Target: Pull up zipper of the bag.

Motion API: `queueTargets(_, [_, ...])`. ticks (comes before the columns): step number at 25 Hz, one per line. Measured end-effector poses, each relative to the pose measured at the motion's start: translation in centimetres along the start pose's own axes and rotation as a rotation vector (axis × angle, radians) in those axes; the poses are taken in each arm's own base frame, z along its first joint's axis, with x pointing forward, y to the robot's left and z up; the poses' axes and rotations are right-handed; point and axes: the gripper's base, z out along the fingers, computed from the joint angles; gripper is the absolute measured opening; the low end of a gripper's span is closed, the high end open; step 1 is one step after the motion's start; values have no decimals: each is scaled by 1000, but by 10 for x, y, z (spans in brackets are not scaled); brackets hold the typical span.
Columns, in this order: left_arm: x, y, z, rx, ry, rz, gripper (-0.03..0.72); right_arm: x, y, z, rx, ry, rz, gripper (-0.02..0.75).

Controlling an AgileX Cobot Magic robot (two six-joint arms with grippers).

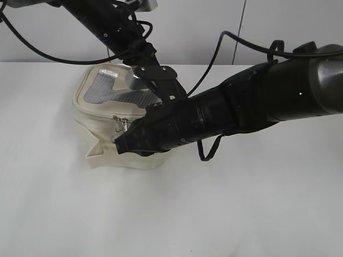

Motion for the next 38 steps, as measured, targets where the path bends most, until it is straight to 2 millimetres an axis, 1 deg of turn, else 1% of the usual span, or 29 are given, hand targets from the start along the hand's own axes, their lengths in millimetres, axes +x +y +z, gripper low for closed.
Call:
queueTargets(3, [0, 0, 0, 3, 4, -5, 36, 0, 1, 0, -7, 6, 23, 16])
queueTargets(4, [0, 0, 0, 5, 5, -6, 51, 1, 1, 0, -15, 16, 24, 41])
queueTargets(6, [-1, -1, 0, 11, -9, -28, 123, 0, 4, -4, -49, 48, 31, 145])
queueTargets(8, [-4, -1, -1, 9, -36, -61, 237, 0, 7, -14, -72, 106, 26, 294])
queueTargets(9, [-5, -2, -3, 8, -43, -72, 280, 1, 9, -21, -72, 143, -2, 340])
queueTargets(11, [-7, -6, -10, 1, -54, -101, 306, 0, 10, -39, -46, 209, -6, 390])
queueTargets(13, [-11, -12, -23, -15, -73, -118, 292, -6, 7, -60, 1, 227, 5, 403])
queueTargets(16, [-15, -26, -49, -50, -120, -135, 257, -8, 7, -97, 78, 205, 34, 409])
queueTargets(18, [-12, -41, -72, -81, -147, -131, 250, 1, 7, -120, 130, 214, 57, 411])
queueTargets(19, [-6, -47, -80, -92, -144, -135, 247, 5, 8, -133, 146, 219, 65, 411])
queueTargets(22, [17, -77, -117, -156, -164, -132, 244, 25, 15, -169, 189, 255, 77, 411])
queueTargets(24, [44, -103, -149, -225, -199, -126, 243, 37, 24, -198, 215, 255, 62, 411])
queueTargets(26, [75, -132, -180, -287, -252, -125, 243, 47, 32, -226, 249, 241, 43, 411])
queueTargets(28, [117, -166, -212, -346, -310, -127, 243, 60, 40, -257, 298, 220, 12, 411])
queueTargets(29, [138, -184, -229, -373, -353, -129, 243, 68, 43, -269, 318, 215, 2, 411])
queueTargets(31, [184, -211, -250, -436, -411, -144, 243, 87, 51, -299, 350, 188, -30, 412])
queueTargets(32, [212, -228, -263, -471, -460, -144, 243, 96, 54, -308, 360, 185, -40, 411])
queueTargets(34, [256, -247, -273, -524, -515, -169, 241, 116, 59, -327, 374, 128, -66, 411])
queueTargets(35, [278, -254, -275, -554, -529, -170, 241, 127, 61, -335, 375, 86, -79, 411])
queueTargets(36, [298, -261, -276, -574, -554, -168, 241, 136, 62, -340, 376, 52, -90, 411])
queueTargets(38, [332, -269, -271, -600, -579, -165, 241, 157, 64, -351, 375, -38, -119, 411])
